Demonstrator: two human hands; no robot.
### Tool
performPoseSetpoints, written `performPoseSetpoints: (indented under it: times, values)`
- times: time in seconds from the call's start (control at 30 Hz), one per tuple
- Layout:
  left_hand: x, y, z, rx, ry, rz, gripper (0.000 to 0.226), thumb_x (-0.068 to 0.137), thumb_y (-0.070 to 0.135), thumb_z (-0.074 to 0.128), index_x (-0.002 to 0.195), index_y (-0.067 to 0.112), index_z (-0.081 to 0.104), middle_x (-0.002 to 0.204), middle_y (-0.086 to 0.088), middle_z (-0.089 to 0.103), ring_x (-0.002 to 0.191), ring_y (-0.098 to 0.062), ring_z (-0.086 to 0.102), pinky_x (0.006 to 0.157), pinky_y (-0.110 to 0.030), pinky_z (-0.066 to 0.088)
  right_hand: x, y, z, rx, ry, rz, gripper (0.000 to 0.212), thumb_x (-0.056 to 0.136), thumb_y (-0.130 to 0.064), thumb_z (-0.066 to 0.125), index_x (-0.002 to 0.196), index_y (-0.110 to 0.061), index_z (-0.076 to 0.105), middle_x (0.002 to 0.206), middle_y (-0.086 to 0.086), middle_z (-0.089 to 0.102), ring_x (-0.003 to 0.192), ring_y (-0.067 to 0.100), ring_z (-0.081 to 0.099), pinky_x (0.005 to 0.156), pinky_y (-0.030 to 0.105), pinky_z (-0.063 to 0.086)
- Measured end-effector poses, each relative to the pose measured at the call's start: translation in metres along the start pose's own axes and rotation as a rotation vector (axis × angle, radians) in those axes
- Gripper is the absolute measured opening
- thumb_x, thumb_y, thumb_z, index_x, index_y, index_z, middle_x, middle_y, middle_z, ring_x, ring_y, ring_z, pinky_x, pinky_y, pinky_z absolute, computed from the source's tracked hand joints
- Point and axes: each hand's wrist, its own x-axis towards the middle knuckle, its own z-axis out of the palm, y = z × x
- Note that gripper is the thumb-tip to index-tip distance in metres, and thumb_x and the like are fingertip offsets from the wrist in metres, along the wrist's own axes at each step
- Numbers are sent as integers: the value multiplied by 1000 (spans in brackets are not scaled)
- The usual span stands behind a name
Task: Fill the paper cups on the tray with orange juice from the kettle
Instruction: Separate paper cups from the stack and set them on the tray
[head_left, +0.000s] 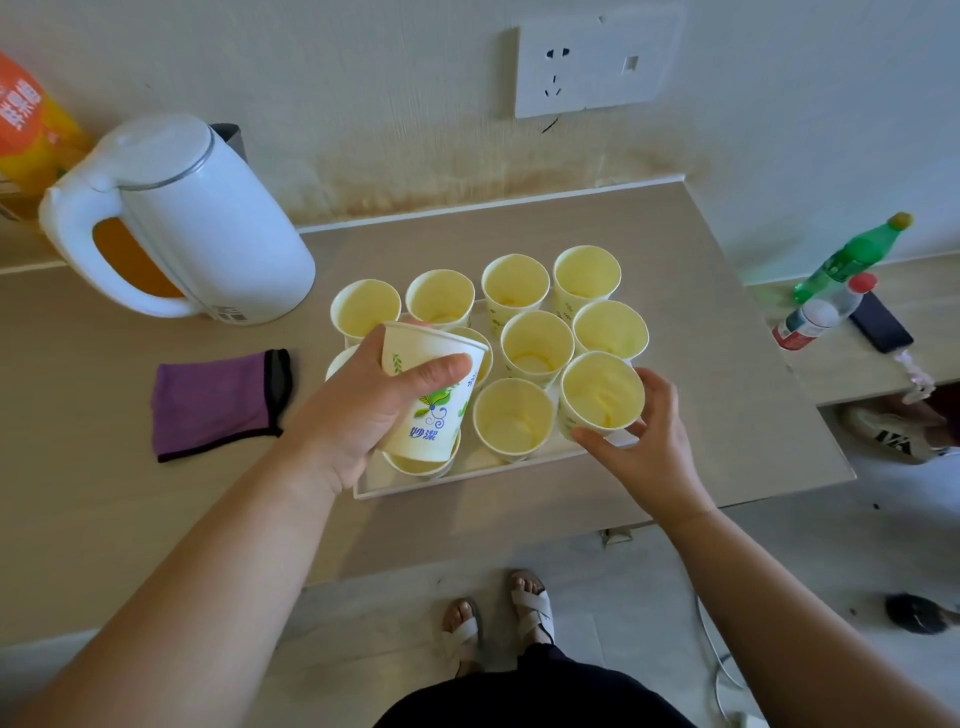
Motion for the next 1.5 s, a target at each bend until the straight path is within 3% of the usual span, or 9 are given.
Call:
performPoseSetpoints:
  times: [0.37,0.53,0.73,0.83,0.97,1.07,1.17,1.3,1.5]
  values:
    - [1,-2,3,36,7,-3,74,37,44,79,107,29,58,85,10,72,82,-12,71,75,-33,55,1,0,-2,-117,-70,53,72,67,-21,85,119,-32,36,106,-29,46,104,12,55,80,22,46]
    - [0,-2,7,56,-12,-7,75,37,46,78,108,31,56,85,12,73,82,-10,71,67,-27,53,3,-3,-7,-171,-105,66,76,64,-24,87,118,-35,35,106,-29,44,103,7,52,72,8,39]
    - [2,-2,12,50,-8,-12,78,36,45,79,109,30,57,87,9,73,83,-12,71,65,-27,55,1,3,-20,-115,-181,99,101,56,-31,89,139,-27,32,130,-12,43,120,6,45,99,24,38]
    - [2,-2,14,46,-5,-15,78,36,45,79,110,30,57,88,8,73,83,-12,71,63,-25,56,-1,3,-30,42,-81,57,73,67,-53,76,127,-29,40,128,-2,51,118,8,51,100,29,43]
    - [3,-2,16,45,-5,-15,75,36,45,79,107,30,58,86,10,73,82,-11,71,64,-27,55,31,-2,-36,189,164,132,27,89,-43,52,115,-36,49,114,-13,56,106,9,55,103,42,44]
    - [5,0,18,48,-1,-5,75,36,45,79,107,30,58,85,9,73,82,-11,71,66,-27,54,66,-11,-30,136,103,221,35,97,-36,46,131,-28,48,125,-10,55,117,12,52,109,43,37]
    - [5,1,18,48,4,5,77,36,45,79,109,31,58,85,11,73,81,-10,71,63,-24,54,85,-20,-22,-18,55,245,41,98,-33,47,137,-18,46,131,-1,54,119,15,51,102,30,38]
    - [5,3,17,51,-4,12,67,46,33,82,107,30,57,80,13,73,75,-6,70,57,-19,53,89,-21,-21,-163,75,260,31,95,-27,49,123,-19,59,107,-4,65,102,16,58,86,28,43]
    - [5,1,13,63,24,-3,78,37,47,78,110,30,56,86,12,73,81,-9,71,62,-23,53,88,-13,-22,-191,105,269,22,92,-30,51,103,-19,66,81,-9,65,93,23,65,89,46,52]
